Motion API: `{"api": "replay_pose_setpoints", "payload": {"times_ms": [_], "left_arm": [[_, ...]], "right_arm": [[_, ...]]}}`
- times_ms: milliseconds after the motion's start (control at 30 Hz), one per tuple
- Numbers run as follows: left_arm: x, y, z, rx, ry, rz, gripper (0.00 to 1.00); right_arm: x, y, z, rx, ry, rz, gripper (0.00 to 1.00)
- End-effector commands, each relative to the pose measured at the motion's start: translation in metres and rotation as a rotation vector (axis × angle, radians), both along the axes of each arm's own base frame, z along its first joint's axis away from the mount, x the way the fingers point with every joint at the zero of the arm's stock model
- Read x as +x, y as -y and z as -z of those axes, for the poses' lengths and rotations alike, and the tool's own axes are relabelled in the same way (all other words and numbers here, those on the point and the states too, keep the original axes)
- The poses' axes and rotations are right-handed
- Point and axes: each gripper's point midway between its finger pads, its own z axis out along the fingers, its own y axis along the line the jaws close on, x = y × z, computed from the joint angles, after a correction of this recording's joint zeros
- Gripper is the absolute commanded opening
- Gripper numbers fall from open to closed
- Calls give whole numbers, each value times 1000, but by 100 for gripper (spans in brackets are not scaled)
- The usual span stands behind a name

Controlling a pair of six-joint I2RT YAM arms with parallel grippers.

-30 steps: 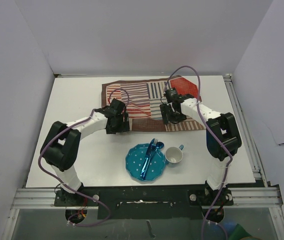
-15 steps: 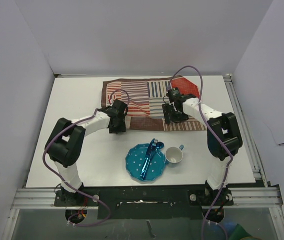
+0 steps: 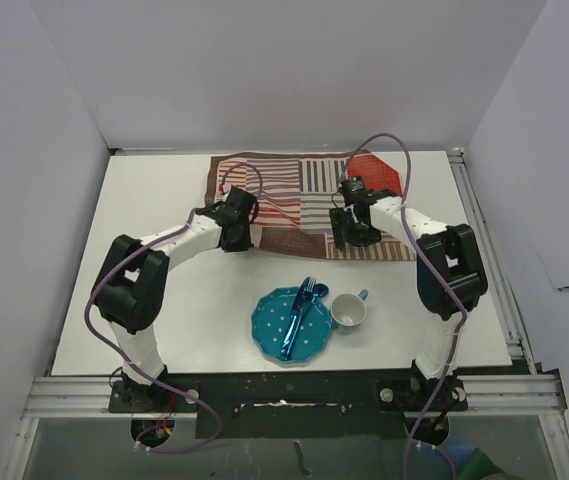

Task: Set the dinner table for one person
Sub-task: Flatten out the napkin at the center of the board.

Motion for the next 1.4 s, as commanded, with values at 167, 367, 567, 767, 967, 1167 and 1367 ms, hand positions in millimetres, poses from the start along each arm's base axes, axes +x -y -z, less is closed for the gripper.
{"api": "replay_pose_setpoints", "payload": {"times_ms": [167,367,567,767,967,1167,1367], "left_arm": [[51,19,-122,-94,304,7,0],[57,12,-159,-58,364,-3,0],[47,-6,-134,13,317,-59,0],[54,0,-108,-6,316,-33,0],[72,11,-93,-84,312,-14,0],[87,14,-76,-71,283,-7,0],[100,16,-63,-65,272,-5,0]], "right_arm": [[9,1,12,13,9,0,64],[4,2,21,12,-12,6,64],[19,17,8,-16,35,58,66],[91,61,-36,29,183,156,66],[144,112,-48,44,230,224,66],[182,153,-16,72,205,251,67],[214,165,-6,195,253,239,67]]}}
